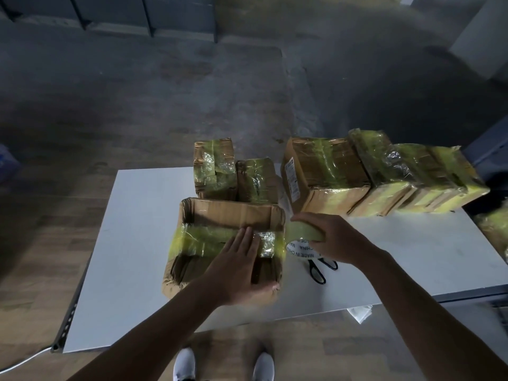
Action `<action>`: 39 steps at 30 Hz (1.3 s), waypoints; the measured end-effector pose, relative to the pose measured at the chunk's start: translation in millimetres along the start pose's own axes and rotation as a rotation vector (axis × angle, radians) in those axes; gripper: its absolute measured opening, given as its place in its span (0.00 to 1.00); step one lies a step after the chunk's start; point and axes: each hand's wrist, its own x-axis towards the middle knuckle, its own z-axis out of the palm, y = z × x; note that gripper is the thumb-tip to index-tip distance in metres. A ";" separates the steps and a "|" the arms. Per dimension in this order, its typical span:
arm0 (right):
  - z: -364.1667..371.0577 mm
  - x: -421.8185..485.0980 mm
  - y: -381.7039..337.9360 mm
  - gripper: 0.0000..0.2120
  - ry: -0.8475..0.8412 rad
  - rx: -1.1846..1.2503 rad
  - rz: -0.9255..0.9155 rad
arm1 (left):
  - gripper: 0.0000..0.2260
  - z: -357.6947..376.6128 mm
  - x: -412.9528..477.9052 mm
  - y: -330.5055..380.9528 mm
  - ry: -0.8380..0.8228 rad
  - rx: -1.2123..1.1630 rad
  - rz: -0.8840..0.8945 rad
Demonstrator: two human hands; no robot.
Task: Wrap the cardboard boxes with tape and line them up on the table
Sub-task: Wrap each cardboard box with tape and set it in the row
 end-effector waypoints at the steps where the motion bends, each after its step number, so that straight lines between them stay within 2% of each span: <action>1: 3.7 -0.1 1.6 0.27 -0.006 -0.041 -0.017 | 0.51 -1.7 0.1 2.5 -0.015 0.004 -0.013; 5: 9.3 7.3 2.5 0.28 0.037 -0.114 -0.041 | 0.51 -9.3 8.1 25.5 0.055 0.078 -0.047; 7: 11.1 10.8 2.2 0.29 0.039 -0.112 -0.047 | 0.49 -4.7 12.1 38.1 0.104 0.023 -0.029; 11: 15.2 4.2 6.8 0.28 0.038 -0.059 -0.012 | 0.47 12.1 12.4 41.6 0.111 0.019 -0.038; 15: 14.2 -15.7 24.0 0.27 0.061 -0.064 0.041 | 0.40 17.1 14.7 41.9 0.132 0.001 -0.009; 21: 35.6 -17.5 38.8 0.26 0.049 -0.090 0.096 | 0.38 13.3 15.4 45.0 0.069 -0.019 -0.011; 23: 38.9 -15.7 40.6 0.25 0.056 -0.072 0.086 | 0.42 9.2 17.1 45.1 0.024 0.001 0.009; 26: 45.5 -14.1 42.5 0.25 0.063 -0.060 0.095 | 0.54 -0.6 20.6 43.2 -0.085 0.091 0.038; 29: 43.5 -12.4 42.4 0.24 0.068 -0.012 0.093 | 0.54 -9.2 22.7 44.7 -0.096 0.188 0.057; 32: 35.9 -4.1 30.1 0.24 0.090 0.069 0.023 | 0.51 -16.3 10.8 33.4 -0.051 0.141 0.081; 36: 23.8 19.6 0.4 0.35 0.144 0.312 0.045 | 0.51 -40.5 -14.7 -3.2 0.134 0.027 0.094; 39: 27.2 37.5 -17.1 0.33 0.137 0.413 0.022 | 0.49 -58.3 -25.8 -21.9 0.180 0.032 0.101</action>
